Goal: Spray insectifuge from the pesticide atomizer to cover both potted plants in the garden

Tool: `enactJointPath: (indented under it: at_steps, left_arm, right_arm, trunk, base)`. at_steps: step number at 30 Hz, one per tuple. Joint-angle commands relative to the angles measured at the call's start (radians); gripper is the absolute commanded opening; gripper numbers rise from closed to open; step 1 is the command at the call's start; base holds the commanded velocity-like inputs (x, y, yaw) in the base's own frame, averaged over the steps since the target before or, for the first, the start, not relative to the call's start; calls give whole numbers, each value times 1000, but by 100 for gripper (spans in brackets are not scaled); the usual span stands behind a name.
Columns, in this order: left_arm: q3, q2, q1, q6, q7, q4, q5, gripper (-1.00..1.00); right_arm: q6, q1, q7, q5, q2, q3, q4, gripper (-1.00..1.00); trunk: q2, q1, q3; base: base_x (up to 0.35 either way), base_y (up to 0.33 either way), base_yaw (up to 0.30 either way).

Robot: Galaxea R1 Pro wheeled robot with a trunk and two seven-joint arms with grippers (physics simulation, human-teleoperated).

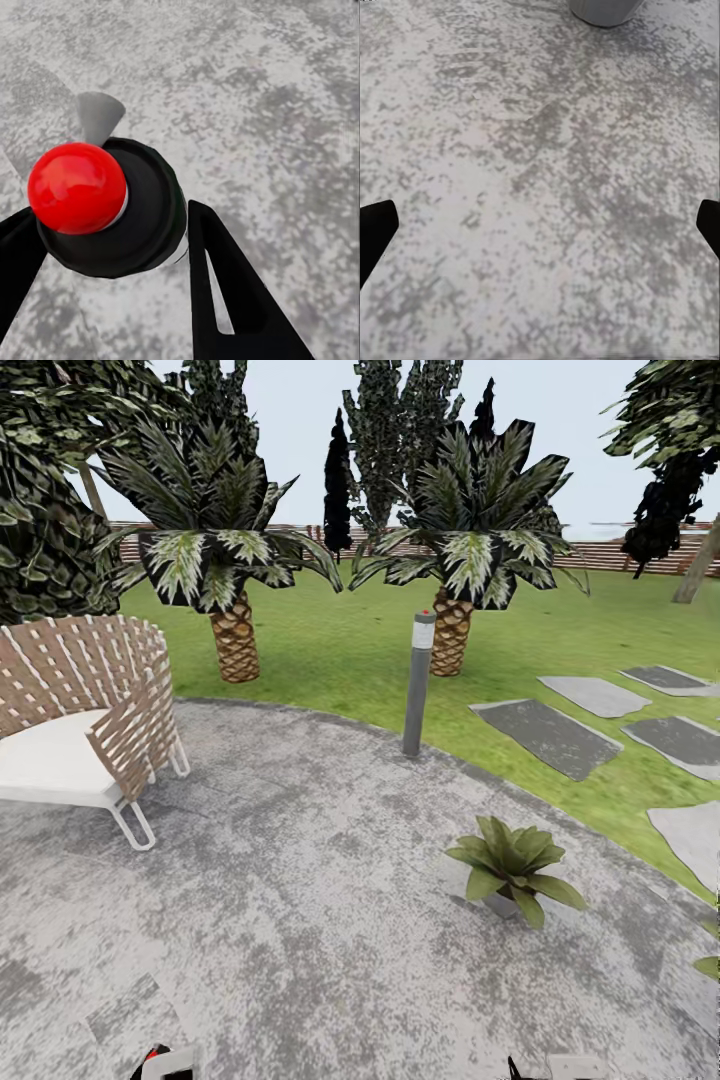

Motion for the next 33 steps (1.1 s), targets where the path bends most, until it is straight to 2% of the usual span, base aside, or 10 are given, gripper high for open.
enactJointPath:
  at_steps: [1, 13, 33]
  left_arm:
    - [-1, 0, 0, -3, 1, 1, 2, -100]
    - [-1, 0, 0, -3, 1, 1, 2, -100]
    - [-1, 0, 0, -4, 1, 1, 2, -100]
  right_arm:
    - [-3, -1, 0, 9, 1, -4, 0, 100]
    - [-3, -1, 0, 8, 2, -4, 0, 100]
    - [-3, -1, 0, 8, 2, -3, 2, 100]
  trunk:
    - [0, 0, -1]
    - [0, 0, -1]
    - [0, 0, -1]
  base:
    - [87, 298, -268]
    - [111, 298, -268]
    - [232, 255, -268]
